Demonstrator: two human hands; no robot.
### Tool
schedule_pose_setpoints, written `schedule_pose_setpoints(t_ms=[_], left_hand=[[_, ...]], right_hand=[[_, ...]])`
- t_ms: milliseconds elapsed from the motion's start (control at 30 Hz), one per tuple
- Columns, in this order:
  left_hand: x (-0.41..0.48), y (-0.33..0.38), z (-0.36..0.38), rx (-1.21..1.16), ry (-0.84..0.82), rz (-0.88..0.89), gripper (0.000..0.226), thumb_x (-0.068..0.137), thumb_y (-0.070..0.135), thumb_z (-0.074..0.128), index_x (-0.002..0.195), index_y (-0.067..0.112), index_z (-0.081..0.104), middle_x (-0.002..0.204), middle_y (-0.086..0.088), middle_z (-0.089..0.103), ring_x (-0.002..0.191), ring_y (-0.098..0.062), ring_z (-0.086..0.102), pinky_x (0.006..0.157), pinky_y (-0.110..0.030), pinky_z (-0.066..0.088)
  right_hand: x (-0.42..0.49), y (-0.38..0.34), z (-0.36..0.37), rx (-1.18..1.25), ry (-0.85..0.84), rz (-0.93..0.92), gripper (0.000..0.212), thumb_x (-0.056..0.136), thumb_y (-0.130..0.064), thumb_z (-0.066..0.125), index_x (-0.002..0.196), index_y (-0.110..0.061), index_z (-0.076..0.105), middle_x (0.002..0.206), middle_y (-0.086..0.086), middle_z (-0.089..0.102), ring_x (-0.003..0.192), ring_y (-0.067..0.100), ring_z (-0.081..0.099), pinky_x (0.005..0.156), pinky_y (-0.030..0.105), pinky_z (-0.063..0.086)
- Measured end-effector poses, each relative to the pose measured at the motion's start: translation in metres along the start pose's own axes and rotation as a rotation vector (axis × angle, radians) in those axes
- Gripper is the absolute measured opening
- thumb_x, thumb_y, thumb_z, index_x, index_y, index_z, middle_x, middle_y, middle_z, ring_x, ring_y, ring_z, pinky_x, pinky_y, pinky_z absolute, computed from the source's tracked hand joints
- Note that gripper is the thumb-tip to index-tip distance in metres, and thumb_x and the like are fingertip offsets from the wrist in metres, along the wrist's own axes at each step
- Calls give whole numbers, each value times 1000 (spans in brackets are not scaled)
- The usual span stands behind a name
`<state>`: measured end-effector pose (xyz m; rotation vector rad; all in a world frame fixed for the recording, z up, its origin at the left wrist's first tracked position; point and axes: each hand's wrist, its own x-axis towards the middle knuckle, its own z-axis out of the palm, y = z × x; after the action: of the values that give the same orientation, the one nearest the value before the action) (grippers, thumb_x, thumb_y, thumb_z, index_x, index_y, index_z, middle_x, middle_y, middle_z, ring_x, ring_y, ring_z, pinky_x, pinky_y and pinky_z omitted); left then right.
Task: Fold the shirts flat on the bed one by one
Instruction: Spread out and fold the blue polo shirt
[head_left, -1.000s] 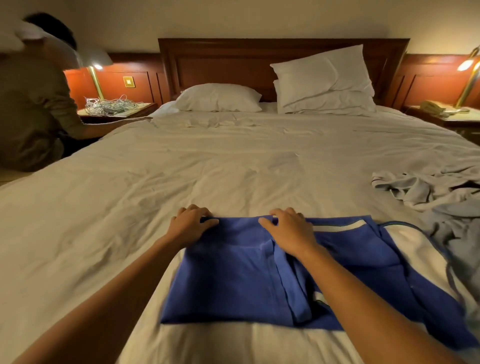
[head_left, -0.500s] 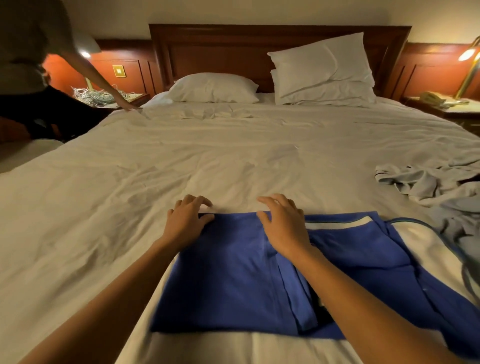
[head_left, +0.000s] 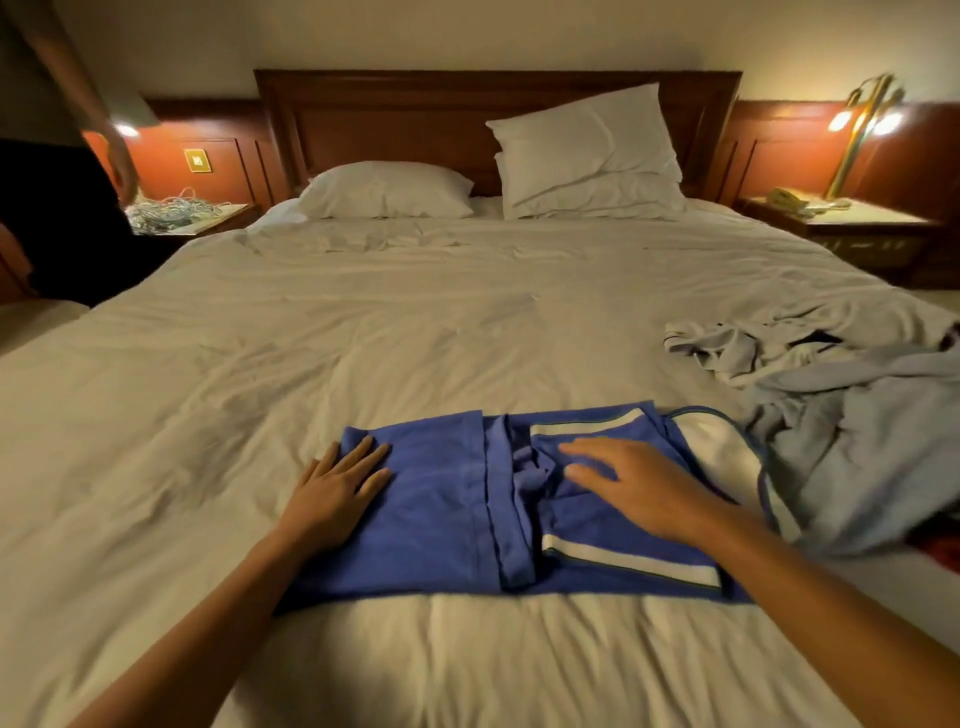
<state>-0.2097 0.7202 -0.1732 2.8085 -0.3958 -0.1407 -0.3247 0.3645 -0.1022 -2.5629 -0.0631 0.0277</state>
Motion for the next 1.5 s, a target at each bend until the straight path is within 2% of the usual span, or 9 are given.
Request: schedule_pose_setpoints(t_ms=[100,233,333,567,767,933,1133,1233,1500], left_hand=[[-3,4,-1,20,-9,-4,51,105,51,27,156,43,20,165,15,10,154,-23,6,124,-38,5],[-7,10,-3,8,11,0,50,107,47,29,155,37,26,165,9,17,152,-17,19,123,-33,12],[-12,18,-5,-26,63,-29,47,106,45,35,153,36,34,163,9,24,148,-18,29,118,-27,18],[-19,19,-7,-140,128,-43,41,106,42,40,145,32,50,157,9,37,141,-20,41,111,-27,25],[-22,9,-21,-831,205,-143,39,104,46,40,120,25,70,128,7,65,121,-11,57,100,-21,37],[-25,-4,-27,-1187,124,-161,45,104,50,38,121,21,69,131,7,64,123,-15,57,110,-34,37],[-27,1,-27,-1120,127,-158,48,104,49,39,124,18,68,131,4,63,125,-16,54,117,-37,32],[-30,4,-27,-1011,152,-133,44,105,44,40,125,17,69,127,6,62,117,-9,53,104,-24,33],[-28,10,-20,-726,148,-43,35,106,31,43,118,11,70,124,-4,63,118,-21,56,99,-26,33]], right_hand=[[-11,47,-39,-247,272,232,56,97,-53,50,145,-26,46,145,6,52,133,30,46,106,40,39],[-22,83,-51,-66,202,646,70,93,-65,46,142,-15,45,138,24,54,123,42,53,100,45,45],[-19,70,-30,44,241,583,75,90,-65,52,140,-10,44,137,23,55,123,41,53,96,43,44],[-5,41,4,70,354,469,98,87,-55,67,159,-24,8,138,17,56,119,43,56,84,43,45],[3,40,-16,139,394,461,68,84,-24,77,139,-11,39,128,19,59,113,41,57,79,37,41],[9,18,-47,-60,374,318,70,85,-19,74,143,-19,36,120,19,62,101,40,60,72,36,43],[22,-15,-57,-309,378,239,54,90,-12,64,136,-25,38,97,13,59,81,34,57,65,37,41],[21,-15,-44,-349,332,264,45,93,-9,58,132,-21,39,94,12,55,81,33,54,66,35,39],[0,-15,25,-557,319,150,61,100,-11,48,153,-34,28,143,4,49,117,32,57,77,40,49]])
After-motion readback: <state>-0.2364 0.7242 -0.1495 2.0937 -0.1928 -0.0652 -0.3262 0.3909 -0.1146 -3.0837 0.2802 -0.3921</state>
